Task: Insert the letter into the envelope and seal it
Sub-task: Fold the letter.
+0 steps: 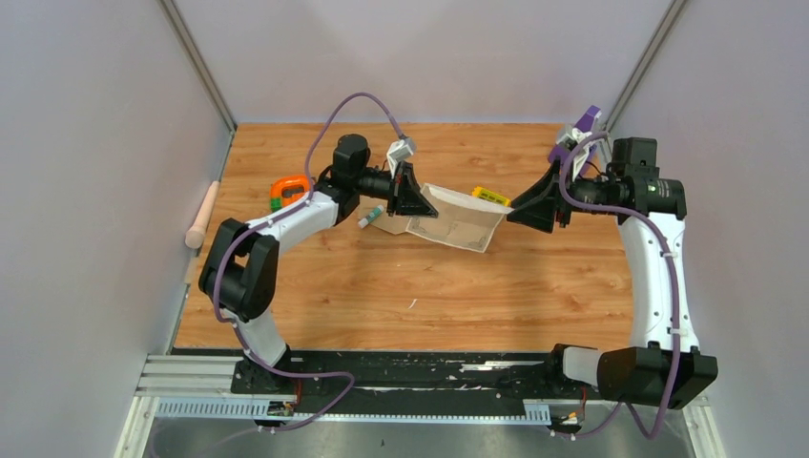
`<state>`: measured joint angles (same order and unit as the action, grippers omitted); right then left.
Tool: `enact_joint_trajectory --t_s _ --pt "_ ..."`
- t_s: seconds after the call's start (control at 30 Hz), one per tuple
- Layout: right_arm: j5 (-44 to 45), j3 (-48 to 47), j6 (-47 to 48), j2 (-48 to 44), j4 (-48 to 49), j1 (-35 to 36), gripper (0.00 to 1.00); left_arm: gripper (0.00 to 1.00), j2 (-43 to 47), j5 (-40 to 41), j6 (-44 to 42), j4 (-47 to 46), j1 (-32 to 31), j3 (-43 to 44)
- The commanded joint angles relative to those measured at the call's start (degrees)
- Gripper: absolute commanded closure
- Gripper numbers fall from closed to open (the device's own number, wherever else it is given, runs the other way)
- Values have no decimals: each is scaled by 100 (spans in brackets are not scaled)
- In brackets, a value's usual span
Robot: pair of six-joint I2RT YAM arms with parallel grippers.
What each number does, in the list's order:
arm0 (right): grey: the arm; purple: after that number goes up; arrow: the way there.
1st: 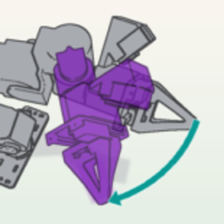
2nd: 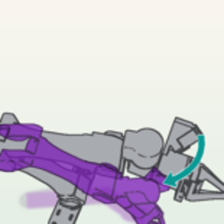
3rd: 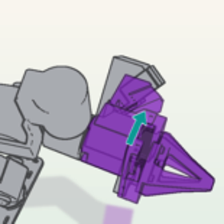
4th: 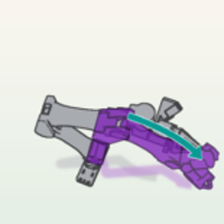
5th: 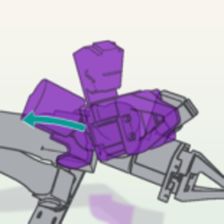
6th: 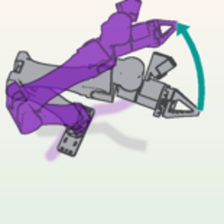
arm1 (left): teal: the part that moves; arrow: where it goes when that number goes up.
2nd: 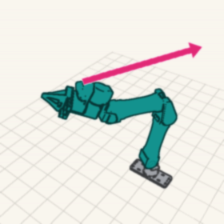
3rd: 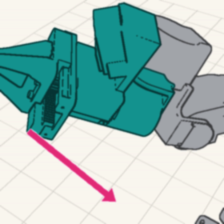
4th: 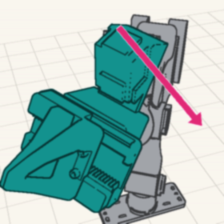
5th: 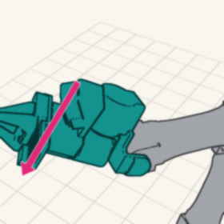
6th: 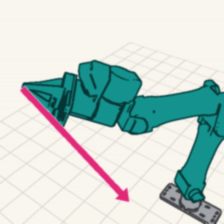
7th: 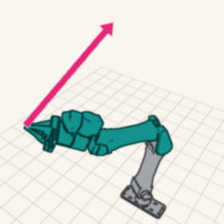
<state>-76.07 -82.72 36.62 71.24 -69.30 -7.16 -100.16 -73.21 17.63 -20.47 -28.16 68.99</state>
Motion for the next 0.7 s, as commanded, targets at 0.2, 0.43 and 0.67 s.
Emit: enact_joint_trajectory --t_s 0.2,0.43,0.67 --pt "-399 488 291 -13 174 354 36 100 354 110 66 -228 -39 -17" --pt "-278 554 238 522 215 610 31 100 470 -83 -98 -140 -45 -34" --pt "78 247 211 453 418 610 29 100 654 -146 -2070 2171 -53 389"
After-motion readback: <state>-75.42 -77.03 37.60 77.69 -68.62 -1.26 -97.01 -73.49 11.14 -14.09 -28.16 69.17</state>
